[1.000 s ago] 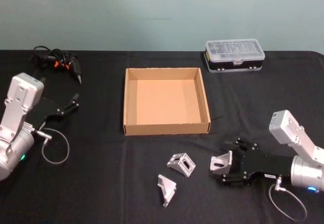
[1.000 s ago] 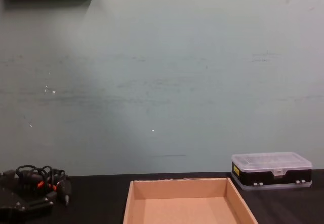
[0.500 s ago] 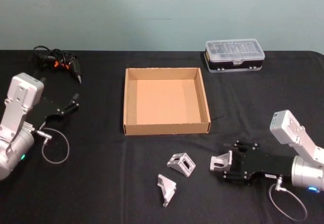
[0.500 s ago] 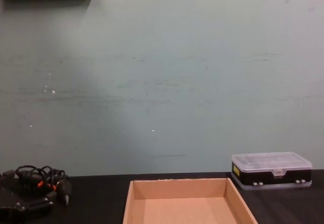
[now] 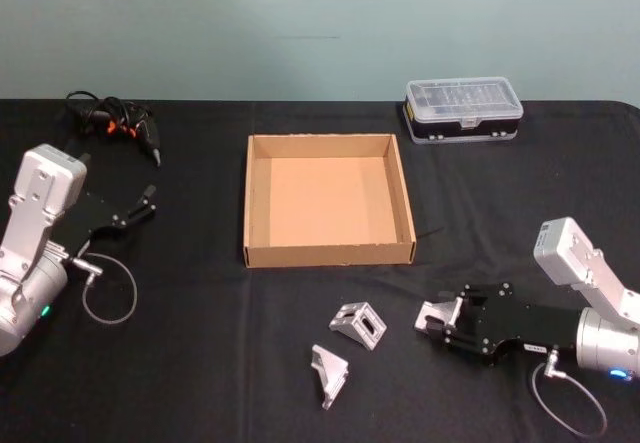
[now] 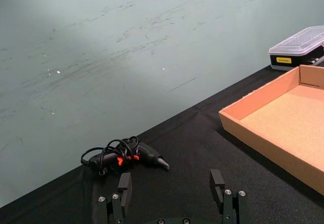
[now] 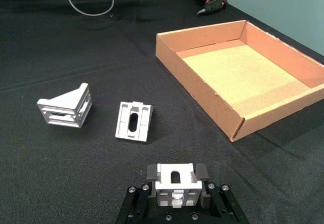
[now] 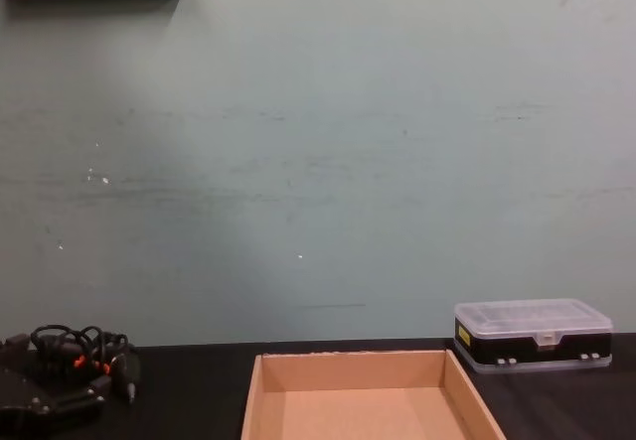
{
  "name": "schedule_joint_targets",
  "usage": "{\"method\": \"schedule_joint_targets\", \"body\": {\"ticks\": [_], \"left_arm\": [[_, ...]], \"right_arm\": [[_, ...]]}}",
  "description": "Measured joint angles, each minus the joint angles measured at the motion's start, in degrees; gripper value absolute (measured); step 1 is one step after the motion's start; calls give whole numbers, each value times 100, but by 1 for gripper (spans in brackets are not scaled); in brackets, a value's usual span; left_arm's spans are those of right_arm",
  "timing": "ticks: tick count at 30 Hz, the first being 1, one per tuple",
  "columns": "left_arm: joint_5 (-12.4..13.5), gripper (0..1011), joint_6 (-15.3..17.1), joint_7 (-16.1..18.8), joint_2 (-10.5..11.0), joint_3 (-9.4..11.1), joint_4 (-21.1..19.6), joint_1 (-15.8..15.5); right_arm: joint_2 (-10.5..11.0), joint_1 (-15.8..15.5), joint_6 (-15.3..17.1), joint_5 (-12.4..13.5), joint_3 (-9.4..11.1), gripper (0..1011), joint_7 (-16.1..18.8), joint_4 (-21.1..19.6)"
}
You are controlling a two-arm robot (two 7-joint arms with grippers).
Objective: Use one hand to pick up the angle iron from the table and place it into the box.
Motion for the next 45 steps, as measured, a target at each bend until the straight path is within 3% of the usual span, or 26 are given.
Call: {"method": "schedule_joint_targets", "body": {"ticks": [13, 22, 29, 37, 42, 45], "left_arm": [[0, 1011, 0, 0, 0, 0, 0, 0], [0, 1011, 0, 0, 0, 0, 0, 0], [0, 1011, 0, 0, 0, 0, 0, 0], [0, 1011, 0, 0, 0, 0, 0, 0], [0, 1011, 0, 0, 0, 0, 0, -1], [0, 1011, 0, 0, 0, 0, 0, 0]], "right_arm": [[3, -2, 0, 0, 0, 451, -3, -4], [75, -249, 130, 96, 284, 451, -449, -558], [79, -232, 216, 243, 412, 451, -478, -775], [-125, 289, 430, 275, 383, 451, -439, -600], [-353, 756, 531, 189, 177, 451, -305, -185], [-594, 1186, 640, 98, -13, 451, -238, 227]]}}
